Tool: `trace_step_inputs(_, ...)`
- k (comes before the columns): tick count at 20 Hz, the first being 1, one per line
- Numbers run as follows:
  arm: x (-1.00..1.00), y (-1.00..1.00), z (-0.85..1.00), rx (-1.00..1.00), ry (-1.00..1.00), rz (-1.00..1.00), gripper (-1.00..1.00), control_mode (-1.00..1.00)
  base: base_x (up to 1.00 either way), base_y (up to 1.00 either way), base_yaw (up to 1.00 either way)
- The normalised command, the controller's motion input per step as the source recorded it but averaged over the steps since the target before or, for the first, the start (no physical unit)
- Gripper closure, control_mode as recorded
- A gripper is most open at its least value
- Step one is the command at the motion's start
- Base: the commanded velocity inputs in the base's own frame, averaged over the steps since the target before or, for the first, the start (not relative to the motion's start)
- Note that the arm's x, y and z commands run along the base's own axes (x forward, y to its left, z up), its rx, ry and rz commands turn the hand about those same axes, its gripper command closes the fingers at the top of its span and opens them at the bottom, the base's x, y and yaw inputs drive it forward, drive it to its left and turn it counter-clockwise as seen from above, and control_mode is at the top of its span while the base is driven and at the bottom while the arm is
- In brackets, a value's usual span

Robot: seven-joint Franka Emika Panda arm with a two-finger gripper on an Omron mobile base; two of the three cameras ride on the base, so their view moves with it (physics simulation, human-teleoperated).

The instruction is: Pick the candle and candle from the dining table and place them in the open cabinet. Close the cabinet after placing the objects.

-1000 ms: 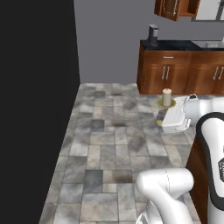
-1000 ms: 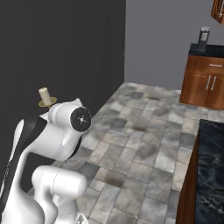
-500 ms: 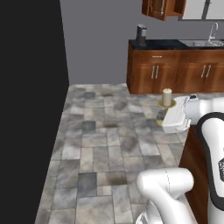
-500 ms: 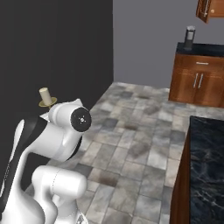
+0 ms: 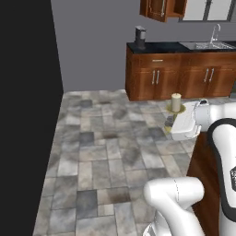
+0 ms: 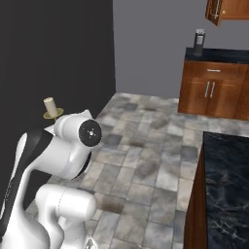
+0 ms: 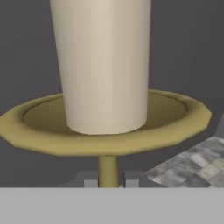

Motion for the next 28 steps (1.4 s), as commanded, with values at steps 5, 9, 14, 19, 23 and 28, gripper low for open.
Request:
trace_step_inputs(5,0.0,0.0,0.0,0.0,0.0,0.0,1.0,1.0,0.47,0.06,-0.12)
trace_step_inputs(9,0.0,0.0,0.0,0.0,0.0,0.0,1.0,1.0,0.49,0.15,-0.12)
trace_step_inputs(14,0.0,0.0,0.0,0.0,0.0,0.0,1.0,1.0,0.5,0.21,-0.12)
trace_step_inputs(19,0.0,0.0,0.0,0.0,0.0,0.0,1.0,1.0,0.53,0.22,-0.12)
trace_step_inputs(23,0.0,0.0,0.0,0.0,0.0,0.0,1.0,1.0,0.55,0.24,-0.13)
trace_step_inputs(28,0.0,0.0,0.0,0.0,0.0,0.0,1.0,1.0,0.54,0.27,-0.13)
